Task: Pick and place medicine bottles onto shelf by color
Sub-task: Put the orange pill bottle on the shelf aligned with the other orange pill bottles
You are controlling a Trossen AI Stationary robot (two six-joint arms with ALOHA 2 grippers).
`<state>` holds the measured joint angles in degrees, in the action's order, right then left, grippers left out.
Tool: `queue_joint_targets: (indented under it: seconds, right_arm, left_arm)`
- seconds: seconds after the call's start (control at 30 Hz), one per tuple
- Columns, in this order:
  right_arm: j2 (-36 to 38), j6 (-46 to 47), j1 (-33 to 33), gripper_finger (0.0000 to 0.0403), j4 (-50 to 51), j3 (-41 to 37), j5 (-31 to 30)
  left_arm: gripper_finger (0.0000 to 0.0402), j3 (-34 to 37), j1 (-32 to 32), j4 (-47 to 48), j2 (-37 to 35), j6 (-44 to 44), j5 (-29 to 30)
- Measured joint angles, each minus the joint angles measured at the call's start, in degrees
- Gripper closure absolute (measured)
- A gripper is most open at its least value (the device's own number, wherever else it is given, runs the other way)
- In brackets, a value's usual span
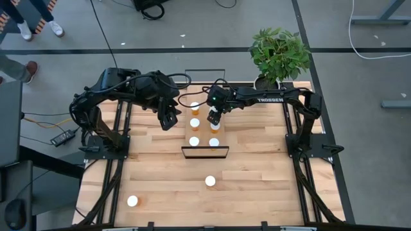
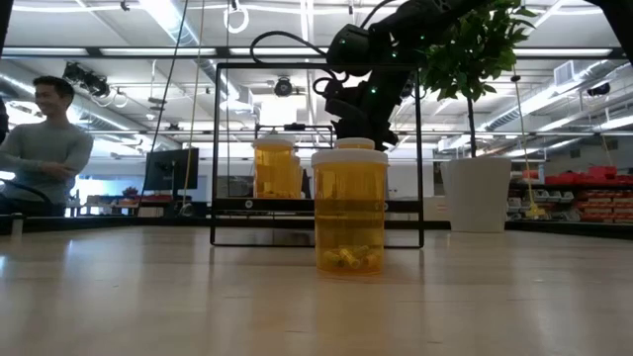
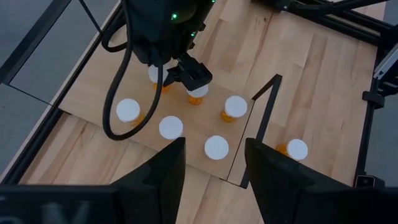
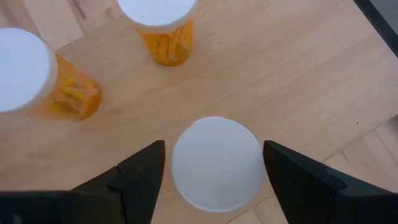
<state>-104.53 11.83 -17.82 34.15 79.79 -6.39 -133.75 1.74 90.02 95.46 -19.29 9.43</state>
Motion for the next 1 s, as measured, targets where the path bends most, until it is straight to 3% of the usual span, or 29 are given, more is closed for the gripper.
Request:
queue_joint_targets:
  seconds: [0.67, 1.0]
  right_arm:
    - [0.1, 0.4, 0.0, 0.0109, 2.8, 0.4, 0.0]
    - [0.1, 0.1, 0.3, 0.0108, 7.2, 8.4, 0.1]
  left_arm:
    - [0.0230, 0.0, 0.0, 0.0, 0.0, 0.5, 0.0]
    - [0.0230, 0.0, 0.0, 0.0, 0.0, 0.5, 0.0]
